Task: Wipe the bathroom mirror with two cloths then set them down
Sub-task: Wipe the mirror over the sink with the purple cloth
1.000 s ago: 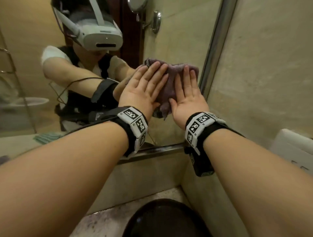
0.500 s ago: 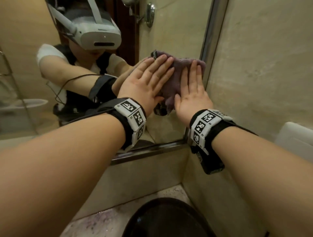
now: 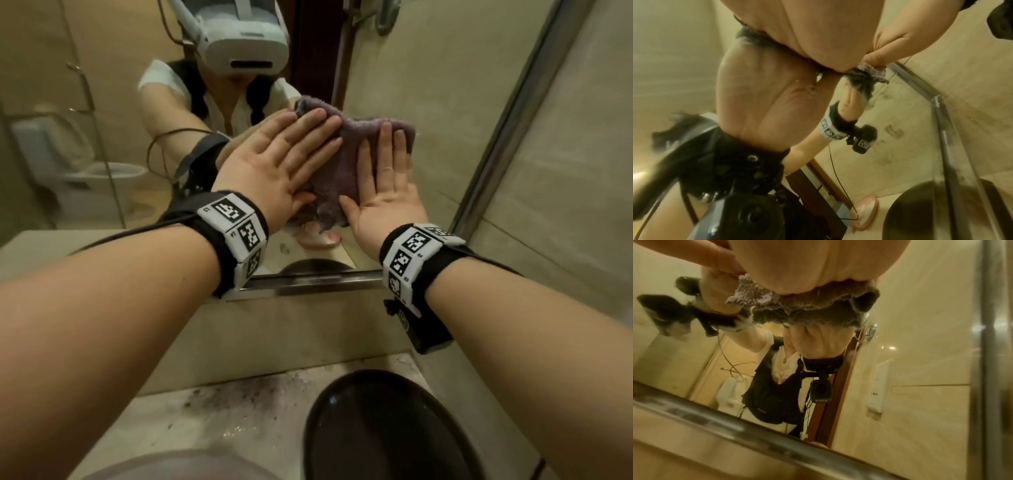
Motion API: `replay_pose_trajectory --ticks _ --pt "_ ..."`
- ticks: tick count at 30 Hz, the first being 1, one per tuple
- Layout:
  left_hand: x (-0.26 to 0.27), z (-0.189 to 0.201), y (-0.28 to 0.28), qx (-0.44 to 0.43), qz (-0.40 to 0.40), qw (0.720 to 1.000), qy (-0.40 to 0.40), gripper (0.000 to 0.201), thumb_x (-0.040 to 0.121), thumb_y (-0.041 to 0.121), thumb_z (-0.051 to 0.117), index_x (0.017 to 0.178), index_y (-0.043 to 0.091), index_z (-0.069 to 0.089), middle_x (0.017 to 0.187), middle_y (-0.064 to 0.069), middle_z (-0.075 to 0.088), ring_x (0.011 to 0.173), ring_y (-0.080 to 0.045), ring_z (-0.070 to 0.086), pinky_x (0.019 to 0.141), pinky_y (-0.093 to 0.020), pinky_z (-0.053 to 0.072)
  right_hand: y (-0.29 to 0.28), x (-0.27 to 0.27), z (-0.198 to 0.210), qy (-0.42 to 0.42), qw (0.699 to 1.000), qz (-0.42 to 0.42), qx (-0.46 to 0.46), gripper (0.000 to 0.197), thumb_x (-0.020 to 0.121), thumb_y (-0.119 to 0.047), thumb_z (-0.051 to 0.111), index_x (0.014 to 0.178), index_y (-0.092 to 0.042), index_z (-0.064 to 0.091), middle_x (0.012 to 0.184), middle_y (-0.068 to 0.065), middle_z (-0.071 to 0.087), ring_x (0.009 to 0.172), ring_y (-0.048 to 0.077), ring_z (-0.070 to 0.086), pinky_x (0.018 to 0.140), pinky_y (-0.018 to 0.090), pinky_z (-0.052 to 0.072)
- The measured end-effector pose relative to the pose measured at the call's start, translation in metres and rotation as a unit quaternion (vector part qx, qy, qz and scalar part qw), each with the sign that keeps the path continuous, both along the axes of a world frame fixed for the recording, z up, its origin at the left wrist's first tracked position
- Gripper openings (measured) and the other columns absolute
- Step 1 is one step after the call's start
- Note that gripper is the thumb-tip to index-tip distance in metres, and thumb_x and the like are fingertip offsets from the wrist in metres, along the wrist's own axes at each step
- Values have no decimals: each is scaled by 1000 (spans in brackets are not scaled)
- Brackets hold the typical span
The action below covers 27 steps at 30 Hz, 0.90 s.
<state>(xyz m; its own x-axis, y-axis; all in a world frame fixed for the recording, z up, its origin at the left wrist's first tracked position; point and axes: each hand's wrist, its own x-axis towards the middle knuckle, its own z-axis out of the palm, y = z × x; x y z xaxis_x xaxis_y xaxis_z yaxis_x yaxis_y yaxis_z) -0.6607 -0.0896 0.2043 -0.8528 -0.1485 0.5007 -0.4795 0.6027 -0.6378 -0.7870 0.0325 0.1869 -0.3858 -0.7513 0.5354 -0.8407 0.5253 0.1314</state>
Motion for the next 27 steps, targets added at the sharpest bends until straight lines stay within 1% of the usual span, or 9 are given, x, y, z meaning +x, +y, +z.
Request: replay_pose_trajectory --ticks 5,9,11,14,15,18,21,25,27 --pt "39 -12 -26 11 -3 1000 14 67 89 49 -1 133 12 -35 135 -8 -43 128 -20 -35 105 -39 -26 -28 27 -12 35 999 31 12 80 94 -44 39 131 -12 -25 152 24 -16 140 38 -17 109 39 -22" --pt "69 -21 -46 38 -6 999 26 68 88 50 -1 135 13 -34 134 -7 -45 130 -19 -33 104 -37 -29 -49 49 -21 73 996 51 11 87 89 -46 47 134 -9 -18 153 24 -8 139 34 -16 105 36 -27" --pt "81 -28 -54 46 -2 998 34 68 88 51 0 136 14 -32 135 -7 -43 131 -19 -31 105 -37 -28 -58 61 -25 81 994 68 11 88 88 -46 50 135 -9 -15 153 22 -5 135 26 -19 107 37 -25" --pt "102 -39 -65 41 18 998 35 68 89 52 2 137 15 -27 138 -7 -39 132 -19 -30 105 -37 -30 -72 77 -32 88 992 93 18 89 86 -48 50 137 -9 -12 153 17 -8 137 28 -14 109 39 -22" --pt "108 -43 -68 40 26 998 35 68 89 53 3 138 15 -25 139 -8 -36 133 -20 -29 105 -37 -31 -77 81 -35 88 991 99 19 88 85 -49 48 139 -8 -9 153 16 -5 139 30 -9 110 39 -20" --pt "117 -46 -67 41 45 998 31 67 89 52 5 141 15 -16 143 -9 -28 134 -19 -26 106 -37 -30 -85 87 -42 91 991 97 13 86 79 -53 37 145 -6 9 152 20 20 140 37 17 113 41 -9" --pt "112 -50 -64 60 71 995 38 69 88 52 1 136 12 -28 135 -11 -42 131 -21 -32 100 -40 -37 -87 83 -46 112 988 105 -12 83 76 -55 35 144 -8 24 148 20 31 136 37 29 114 40 -4" --pt "104 -57 -57 93 103 990 38 73 89 52 1 123 8 -46 124 -14 -54 119 -27 -48 92 -41 -42 -83 77 -47 134 984 120 -17 82 77 -55 33 144 -9 26 149 17 31 137 35 29 113 37 -4" --pt "101 -58 -54 101 100 989 46 74 88 52 1 121 7 -48 124 -14 -54 113 -28 -55 92 -41 -43 -80 73 -47 136 983 122 -14 81 77 -55 33 145 -11 24 149 16 32 137 33 29 113 37 -3"
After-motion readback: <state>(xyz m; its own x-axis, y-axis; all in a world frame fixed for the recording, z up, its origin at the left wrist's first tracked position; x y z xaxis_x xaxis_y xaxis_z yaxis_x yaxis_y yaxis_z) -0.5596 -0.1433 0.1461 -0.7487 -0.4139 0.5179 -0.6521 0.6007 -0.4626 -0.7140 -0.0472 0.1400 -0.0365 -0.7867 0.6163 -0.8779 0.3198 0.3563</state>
